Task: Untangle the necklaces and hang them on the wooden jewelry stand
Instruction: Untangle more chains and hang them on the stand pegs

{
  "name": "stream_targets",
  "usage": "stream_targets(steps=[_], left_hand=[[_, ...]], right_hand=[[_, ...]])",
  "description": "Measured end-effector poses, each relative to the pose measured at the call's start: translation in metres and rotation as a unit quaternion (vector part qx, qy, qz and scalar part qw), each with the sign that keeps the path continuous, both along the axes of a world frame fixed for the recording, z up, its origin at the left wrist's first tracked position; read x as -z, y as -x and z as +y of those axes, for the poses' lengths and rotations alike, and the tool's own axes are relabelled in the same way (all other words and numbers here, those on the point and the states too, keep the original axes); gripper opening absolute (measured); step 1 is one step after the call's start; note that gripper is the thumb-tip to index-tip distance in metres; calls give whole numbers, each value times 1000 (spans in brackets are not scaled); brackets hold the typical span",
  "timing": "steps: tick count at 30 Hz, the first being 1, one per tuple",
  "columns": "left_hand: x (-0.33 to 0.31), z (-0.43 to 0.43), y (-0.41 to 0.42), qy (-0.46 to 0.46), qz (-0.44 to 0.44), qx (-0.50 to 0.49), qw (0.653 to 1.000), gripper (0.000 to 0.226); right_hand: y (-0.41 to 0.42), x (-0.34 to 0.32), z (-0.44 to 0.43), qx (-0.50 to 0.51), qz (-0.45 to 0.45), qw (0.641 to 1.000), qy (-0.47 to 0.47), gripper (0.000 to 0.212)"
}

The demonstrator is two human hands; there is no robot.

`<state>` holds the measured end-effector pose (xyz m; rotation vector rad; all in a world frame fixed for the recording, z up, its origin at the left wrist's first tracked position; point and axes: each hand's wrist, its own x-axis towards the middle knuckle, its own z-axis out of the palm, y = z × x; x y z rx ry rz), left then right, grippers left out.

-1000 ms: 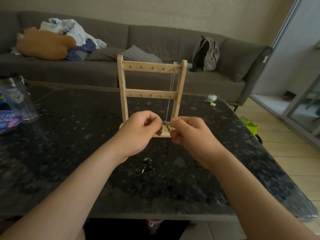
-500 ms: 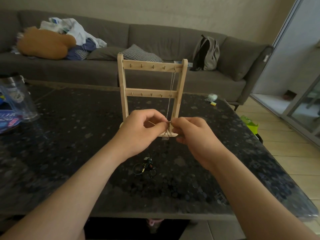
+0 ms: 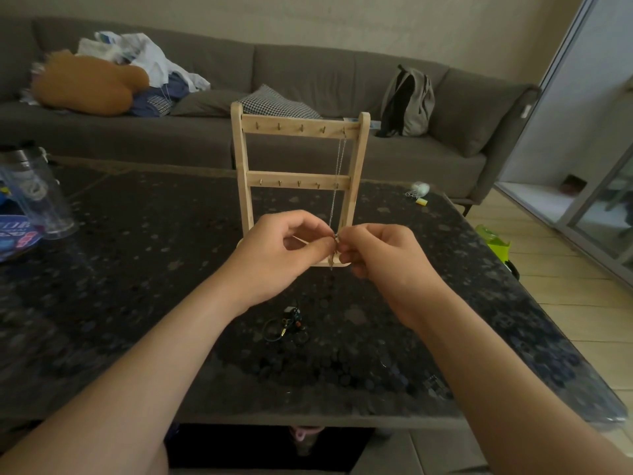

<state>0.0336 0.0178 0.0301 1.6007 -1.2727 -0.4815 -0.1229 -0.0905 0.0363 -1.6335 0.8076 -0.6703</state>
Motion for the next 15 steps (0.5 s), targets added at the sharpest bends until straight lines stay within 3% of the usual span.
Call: stream_targets(steps=[6,15], left_hand=[[3,-1,1,4,-56,-6,998,9],[6,-2,-6,16,-44,-28,999,11]], right_hand=[[-2,-1,3,9,22,999,26,29],[2,3,2,-14,5,999,34,24]])
